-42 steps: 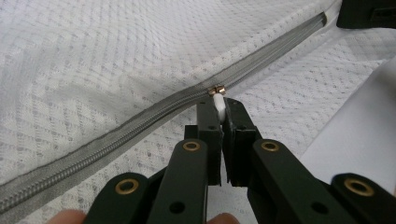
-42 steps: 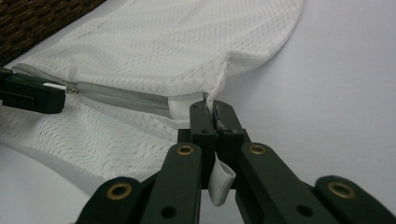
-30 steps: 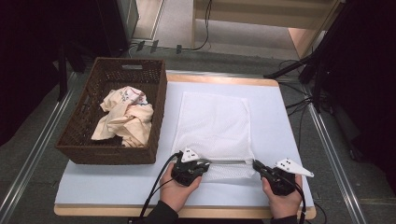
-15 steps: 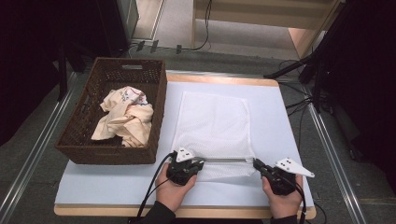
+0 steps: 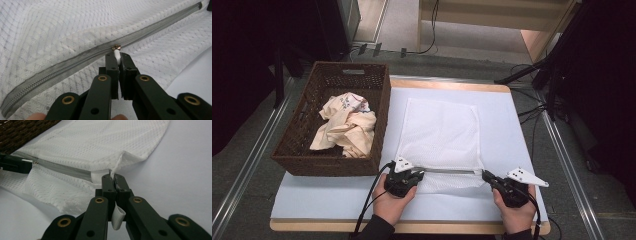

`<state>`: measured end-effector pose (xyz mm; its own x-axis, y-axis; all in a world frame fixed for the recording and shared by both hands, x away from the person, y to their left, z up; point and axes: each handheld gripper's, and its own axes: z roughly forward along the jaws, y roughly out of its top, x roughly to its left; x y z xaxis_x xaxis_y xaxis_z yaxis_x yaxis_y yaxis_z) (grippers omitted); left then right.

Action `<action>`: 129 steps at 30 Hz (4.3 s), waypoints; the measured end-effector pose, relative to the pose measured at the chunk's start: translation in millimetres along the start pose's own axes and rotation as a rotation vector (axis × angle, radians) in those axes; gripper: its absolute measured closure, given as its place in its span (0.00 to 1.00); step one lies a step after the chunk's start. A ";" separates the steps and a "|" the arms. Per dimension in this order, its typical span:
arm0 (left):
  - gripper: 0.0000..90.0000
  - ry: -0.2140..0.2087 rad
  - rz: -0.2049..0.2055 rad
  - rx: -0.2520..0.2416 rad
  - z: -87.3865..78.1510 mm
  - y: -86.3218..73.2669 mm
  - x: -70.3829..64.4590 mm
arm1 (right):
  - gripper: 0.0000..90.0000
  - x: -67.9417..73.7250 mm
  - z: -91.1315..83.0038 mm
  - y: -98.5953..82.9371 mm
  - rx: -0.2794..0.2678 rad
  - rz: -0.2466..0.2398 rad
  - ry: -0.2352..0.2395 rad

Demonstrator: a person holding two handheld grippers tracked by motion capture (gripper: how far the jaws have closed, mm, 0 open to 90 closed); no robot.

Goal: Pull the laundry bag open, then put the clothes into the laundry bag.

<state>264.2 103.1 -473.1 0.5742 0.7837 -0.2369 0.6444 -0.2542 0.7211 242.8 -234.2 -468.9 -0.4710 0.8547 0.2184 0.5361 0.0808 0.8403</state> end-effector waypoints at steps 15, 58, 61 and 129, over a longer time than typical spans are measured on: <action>0.97 0.072 0.002 -0.017 -5.9 -4.8 6.1 | 1.00 -10.1 -6.3 -1.5 0.000 0.021 -0.043; 0.97 0.245 0.081 -0.012 -37.3 -24.3 16.0 | 1.00 -16.1 -14.0 0.7 -0.003 0.002 -0.069; 0.97 0.241 0.075 -0.014 -40.1 -25.2 16.3 | 1.00 -17.2 -13.7 0.1 0.002 0.009 -0.059; 0.89 -0.018 0.113 -0.124 -34.2 -14.2 -19.6 | 0.49 20.2 8.2 26.8 0.016 -0.073 0.051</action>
<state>226.6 110.7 -456.4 0.6488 0.7438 -0.1604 0.5090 -0.2676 0.8181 253.5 -210.6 -446.0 -0.5438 0.8191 0.1824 0.5101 0.1501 0.8469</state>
